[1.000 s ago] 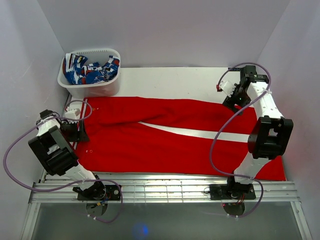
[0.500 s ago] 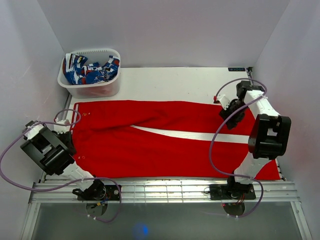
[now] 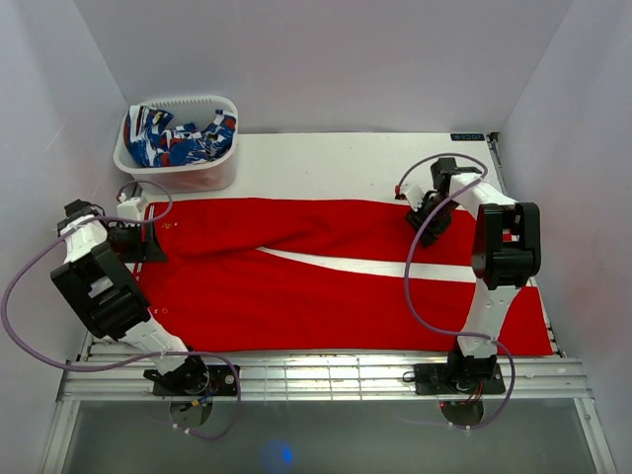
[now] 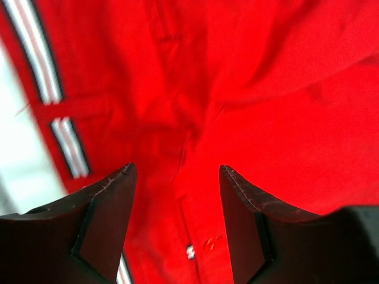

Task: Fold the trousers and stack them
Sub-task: Flatten the trousers out

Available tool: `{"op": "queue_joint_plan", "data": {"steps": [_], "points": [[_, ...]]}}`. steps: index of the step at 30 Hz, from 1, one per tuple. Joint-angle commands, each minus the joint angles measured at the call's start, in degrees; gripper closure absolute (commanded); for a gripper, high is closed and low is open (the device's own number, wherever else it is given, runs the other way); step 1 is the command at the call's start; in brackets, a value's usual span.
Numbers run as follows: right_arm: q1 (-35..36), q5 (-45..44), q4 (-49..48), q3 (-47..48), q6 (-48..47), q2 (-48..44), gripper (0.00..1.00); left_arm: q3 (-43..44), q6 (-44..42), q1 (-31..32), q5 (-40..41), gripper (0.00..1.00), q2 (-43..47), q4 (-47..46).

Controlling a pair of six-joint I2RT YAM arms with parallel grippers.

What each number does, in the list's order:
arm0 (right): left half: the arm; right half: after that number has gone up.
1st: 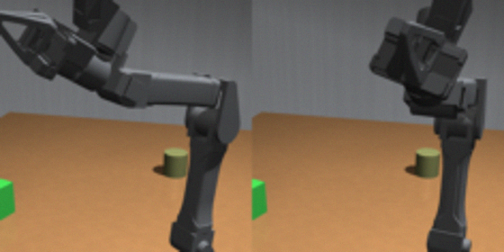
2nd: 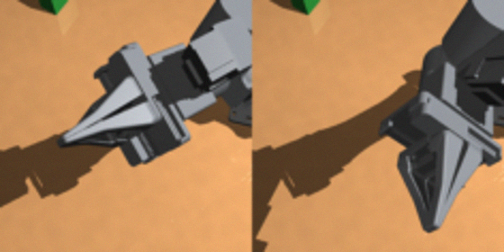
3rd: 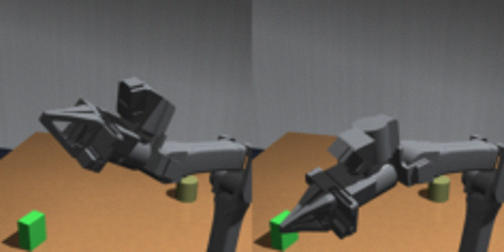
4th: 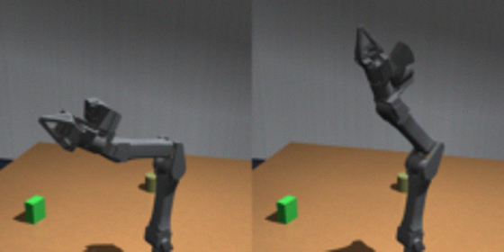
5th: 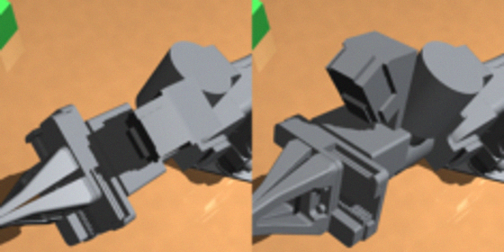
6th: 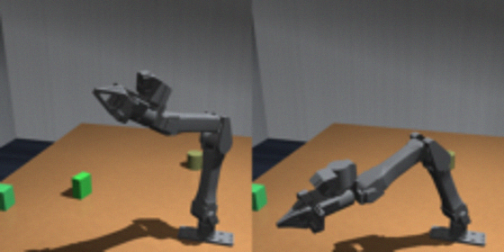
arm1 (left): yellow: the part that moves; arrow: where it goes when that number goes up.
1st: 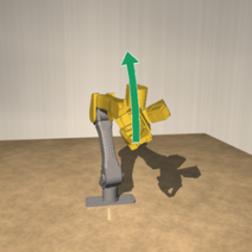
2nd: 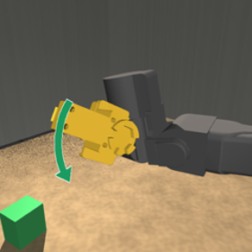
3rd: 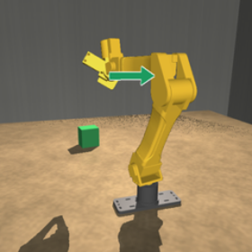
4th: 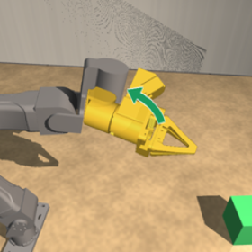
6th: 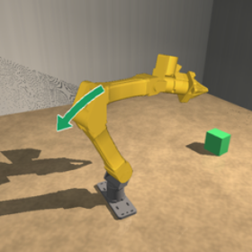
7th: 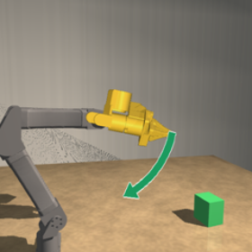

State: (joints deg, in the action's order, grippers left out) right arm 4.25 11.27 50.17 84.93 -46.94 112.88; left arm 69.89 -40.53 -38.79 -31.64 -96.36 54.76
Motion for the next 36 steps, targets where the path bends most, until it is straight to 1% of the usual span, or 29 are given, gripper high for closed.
{"op": "queue_joint_plan", "data": {"steps": [1,3,7,8,11,12,13,14,15,16,17,18,19,20,22,23,24,25,26,27,28,29,31,32,33,34,35,36], "points": [[-1.5,-6.2,-2.3,-6.0,-2.4,-0.6,0.52,-2.0,4.9,1.4,-3.2,0.32,-2.1,-5.0],[-2.1,-7.8,-2.6,-9.4,-4.0,-1.7,0.53,-3.4,6.2,1.4,-1.6,0.34,-4.7,-6.6],[-2.4,-9.6,-2.0,-14.4,-8.0,-4.4,0.56,-6.2,6.0,0.2,3.2,0.38,-6.9,-8.8],[-2.5,-9.7,-1.7,-15.4,-10.1,-5.0,0.58,-6.6,5.6,-0.2,4.0,0.4,-7.2,-8.8],[-2.4,-9.9,0.3,-18.2,-14.9,-7.7,0.61,-6.1,1.6,-2.3,5.3,0.45,-7.2,-6.1],[-2.6,-9.9,0.5,-18.4,-16.0,-9.5,0.6,-4.5,-0.1,-2.6,4.1,0.45,-6.8,-2.8],[-2.9,-9.3,0.6,-17.6,-17.1,-10.5,0.6,-3.2,-4.9,-2.7,2.0,0.45,-6.3,-0.2],[-3.2,-8.3,2.0,-16.5,-18.5,-11.4,0.59,-1.7,-7.4,-2.9,-0.1,0.44,-4.5,2.4],[-3.5,-6.8,2.7,-15.0,-20.7,-13.2,0.59,2.1,-10.0,-2.9,-4.6,0.41,-3.4,7.9],[-3.5,-4.2,3.7,-13.1,-21.8,-13.9,0.58,4.5,-15.7,-2.9,-7.2,0.39,-2.6,10.8],[-5.6,-3.2,4.2,-9.0,-22.7,-14.3,0.57,6.8,-17.0,-2.9,-9.2,0.37,-1.8,13.1],[-6.2,-2.3,4.3,-7.0,-23.8,-14.5,0.56,9.0,-17.1,-2.7,-10.5,0.35,-0.8,13.7],[-7.1,-1.6,4.1,-5.0,-24.3,-14.2,0.52,13.3,-16.9,-2.6,-13.2,0.34,-0.8,13.7],[-7.5,-1.7,3.8,-0.9,-24.6,-13.5,0.5,15.4,-15.9,-2.5,-14.6,0.34,-1.0,13.2],[-8.2,-2.7,3.9,3.3,-25.1,-9.4,0.44,20.3,-13.3,-2.0,-17.1,0.3,-3.3,8.8],[-9.1,-3.0,4.1,5.4,-25.3,-7.9,0.35,21.9,-11.1,-1.3,-17.1,0.29,-4.4,6.8],[-9.5,-3.3,4.3,9.4,-25.7,-4.5,0.31,23.4,-12.0,0.4,-17.1,0.28,-7.9,6.3],[-10.0,-3.4,4.7,11.4,-26.7,-2.8,0.27,24.8,-13.4,1.2,-17.1,0.28,-9.5,6.3],[-11.0,-3.4,4.9,13.3,-27.2,-1.3,0.16,26.2,-15.2,1.8,-18.2,0.27,-10.9,6.4],[-11.6,-3.2,5.2,17.1,-27.6,1.5,0.11,26.7,-17.6,2.5,-18.9,0.26,-12.2,5.3],[-12.6,-2.8,5.2,18.9,-27.8,2.9,0.05,27.1,-17.2,2.5,-19.9,0.25,-14.5,3.7],[-13.0,-2.7,5.2,20.5,-27.9,4.1,0.03,28.1,-16.3,2.5,-22.0,0.19,-15.8,1.8],[-14.4,-2.5,5.4,24.6,-27.9,7.5,0.02,29.2,-11.9,2.5,-23.6,0.18,-19.5,-4.9],[-14.9,-2.5,5.4,25.6,-27.9,8.4,0.02,29.3,-10.0,2.5,-24.3,0.18,-20.4,-7.7],[-15.3,-2.4,5.4,26.3,-28.0,9.9,0.02,28.8,-8.6,2.7,-25.8,0.18,-21.3,-12.9],[-16.2,-2.1,5.4,27.5,-28.2,10.5,0.02,28.5,-5.4,2.9,-26.1,0.18,-22.8,-15.6],[-16.6,-2.0,5.4,27.7,-28.3,11.0,0.02,28.2,-3.0,3.3,-25.6,0.17,-23.5,-18.8],[-17.1,-1.7,5.4,27.9,-28.9,11.8,0.02,27.4,-0.9,3.9,-23.9,0.16,-24.1,-24.8]]}}
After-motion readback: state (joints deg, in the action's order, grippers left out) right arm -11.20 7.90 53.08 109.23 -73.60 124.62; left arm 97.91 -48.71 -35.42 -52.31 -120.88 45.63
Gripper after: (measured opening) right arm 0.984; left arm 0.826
